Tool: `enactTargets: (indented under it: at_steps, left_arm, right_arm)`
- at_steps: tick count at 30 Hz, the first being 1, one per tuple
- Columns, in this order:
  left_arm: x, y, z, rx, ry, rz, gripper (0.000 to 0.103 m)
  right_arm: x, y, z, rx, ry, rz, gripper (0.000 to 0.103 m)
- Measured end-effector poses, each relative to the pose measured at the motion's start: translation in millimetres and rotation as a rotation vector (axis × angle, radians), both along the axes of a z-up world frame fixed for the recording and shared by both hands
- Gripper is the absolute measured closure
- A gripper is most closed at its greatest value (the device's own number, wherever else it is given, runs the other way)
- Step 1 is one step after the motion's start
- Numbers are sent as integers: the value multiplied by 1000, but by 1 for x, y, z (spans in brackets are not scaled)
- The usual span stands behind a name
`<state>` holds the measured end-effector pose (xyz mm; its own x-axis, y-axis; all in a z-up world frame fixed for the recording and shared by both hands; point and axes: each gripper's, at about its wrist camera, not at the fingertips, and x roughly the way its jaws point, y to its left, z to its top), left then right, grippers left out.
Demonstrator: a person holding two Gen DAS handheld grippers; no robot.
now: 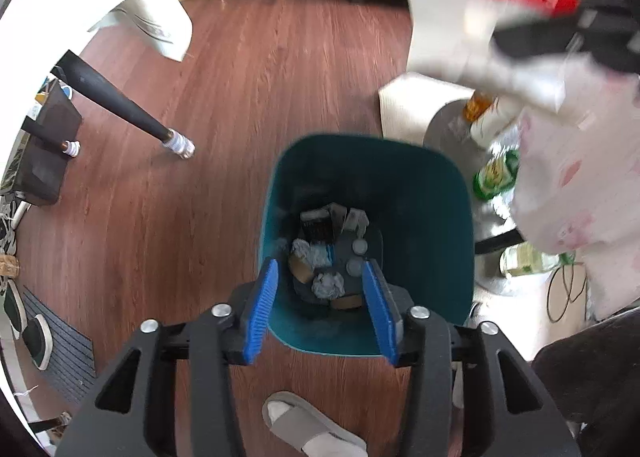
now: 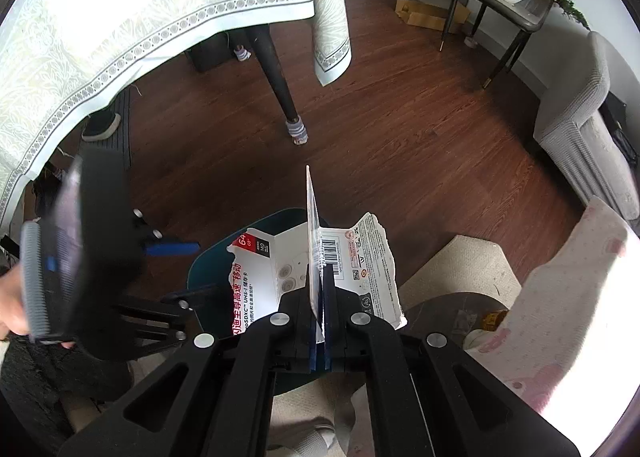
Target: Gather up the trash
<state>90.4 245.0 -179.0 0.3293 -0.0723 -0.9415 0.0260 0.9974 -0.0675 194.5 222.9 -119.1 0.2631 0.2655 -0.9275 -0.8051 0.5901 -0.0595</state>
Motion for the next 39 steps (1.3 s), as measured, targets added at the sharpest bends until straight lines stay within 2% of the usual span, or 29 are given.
enactTargets:
  at_steps: [8, 19, 25, 33, 34, 36, 37, 39]
  left_arm:
    - [-15, 21, 53, -35, -135, 48, 42]
    - [-32, 39, 108, -66, -273, 110, 41]
    - [-37, 47, 132, -95, -339, 149, 48]
    - [-41, 48, 157, -134, -416, 158, 54]
    - [-41, 46, 160, -137, -420, 156, 54]
    - [-43, 43, 164, -140, -429, 153, 54]
    - [-43, 43, 166, -142, -432, 151, 54]
    - [-45, 40, 170, -146, -438, 142, 54]
  right_arm:
    - [-1, 22, -29, -83, 26, 14, 101]
    - [-8, 46, -78, -169, 88, 28, 101]
    - [-10, 44, -115, -235, 131, 19, 101]
    - [-12, 34, -141, -310, 158, 17, 99]
    - [-13, 34, -143, -316, 159, 18, 98]
    - [-14, 32, -146, -326, 162, 20, 86]
    - [-15, 31, -148, -336, 157, 22, 72]
    - [-17, 29, -149, -343, 144, 25, 69]
